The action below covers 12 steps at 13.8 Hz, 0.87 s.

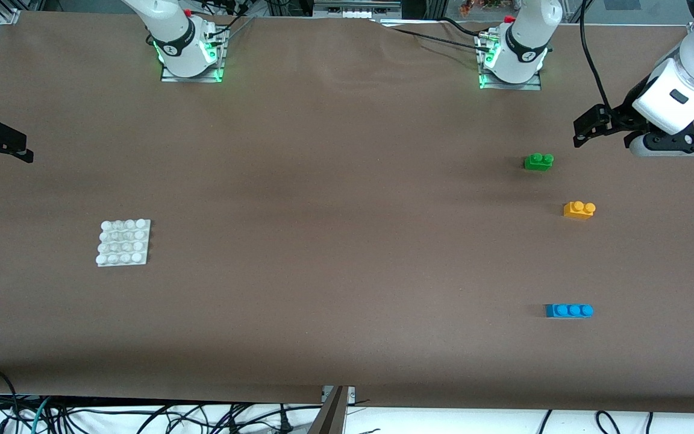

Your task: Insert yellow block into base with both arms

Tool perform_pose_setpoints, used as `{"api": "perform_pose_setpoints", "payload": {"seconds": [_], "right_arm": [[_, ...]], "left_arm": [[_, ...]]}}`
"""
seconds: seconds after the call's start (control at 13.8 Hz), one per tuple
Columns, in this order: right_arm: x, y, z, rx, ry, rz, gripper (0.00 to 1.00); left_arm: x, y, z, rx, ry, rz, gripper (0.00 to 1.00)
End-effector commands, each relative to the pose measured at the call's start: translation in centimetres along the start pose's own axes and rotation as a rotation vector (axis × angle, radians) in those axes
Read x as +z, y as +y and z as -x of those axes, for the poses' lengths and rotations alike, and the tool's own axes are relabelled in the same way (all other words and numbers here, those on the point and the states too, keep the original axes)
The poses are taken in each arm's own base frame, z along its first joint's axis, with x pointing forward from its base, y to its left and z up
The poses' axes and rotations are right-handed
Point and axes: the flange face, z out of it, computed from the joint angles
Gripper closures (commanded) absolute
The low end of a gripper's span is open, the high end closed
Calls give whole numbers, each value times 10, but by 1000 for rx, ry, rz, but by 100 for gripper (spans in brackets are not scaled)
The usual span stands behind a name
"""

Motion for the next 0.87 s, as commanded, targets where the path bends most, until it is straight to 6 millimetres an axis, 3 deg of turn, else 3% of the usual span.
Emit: {"api": "perform_pose_setpoints", "payload": {"seconds": [0.0, 0.8], "right_arm": [[-1, 0, 2, 8, -4, 8, 0], [2, 1, 2, 20, -13, 2, 0]], "left_arm": [[-5, -2, -2, 6, -4, -16, 0], [-4, -3, -2, 5, -6, -16, 0]]}}
